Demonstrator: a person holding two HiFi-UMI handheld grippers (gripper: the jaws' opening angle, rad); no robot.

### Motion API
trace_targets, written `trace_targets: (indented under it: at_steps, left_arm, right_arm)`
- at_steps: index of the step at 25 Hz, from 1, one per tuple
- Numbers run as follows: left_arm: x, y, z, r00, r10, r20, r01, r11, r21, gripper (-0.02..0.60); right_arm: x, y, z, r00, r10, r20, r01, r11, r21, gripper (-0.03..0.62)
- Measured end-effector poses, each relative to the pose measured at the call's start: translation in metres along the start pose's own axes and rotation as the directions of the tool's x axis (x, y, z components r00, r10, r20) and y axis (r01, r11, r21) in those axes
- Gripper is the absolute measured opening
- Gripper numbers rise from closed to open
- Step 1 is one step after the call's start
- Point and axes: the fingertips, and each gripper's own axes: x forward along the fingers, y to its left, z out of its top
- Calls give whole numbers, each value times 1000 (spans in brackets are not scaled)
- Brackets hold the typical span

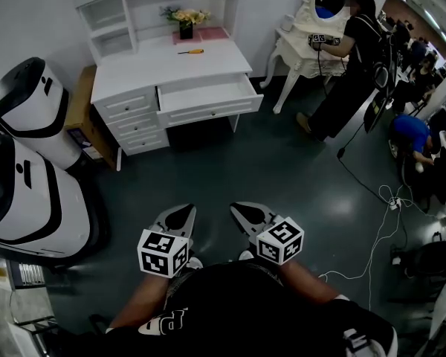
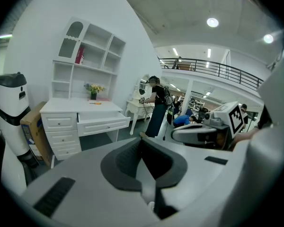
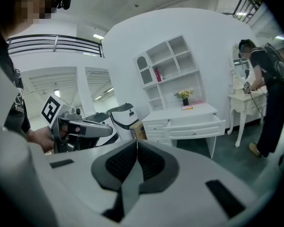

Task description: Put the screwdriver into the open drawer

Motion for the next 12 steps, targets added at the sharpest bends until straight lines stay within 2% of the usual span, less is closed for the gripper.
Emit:
trace_targets:
  at_steps: [5, 12]
  left_arm:
    - [-11, 18, -7, 1000, -10, -11, 10, 1000, -3, 12]
    - [-26, 37, -26, 998, -44, -52, 45, 999, 11, 11]
  right_arm:
    - [19, 20, -10, 1000, -4, -14, 4, 1000, 5, 9]
    - [33, 37, -23, 998, -67, -18, 68, 997, 23, 9]
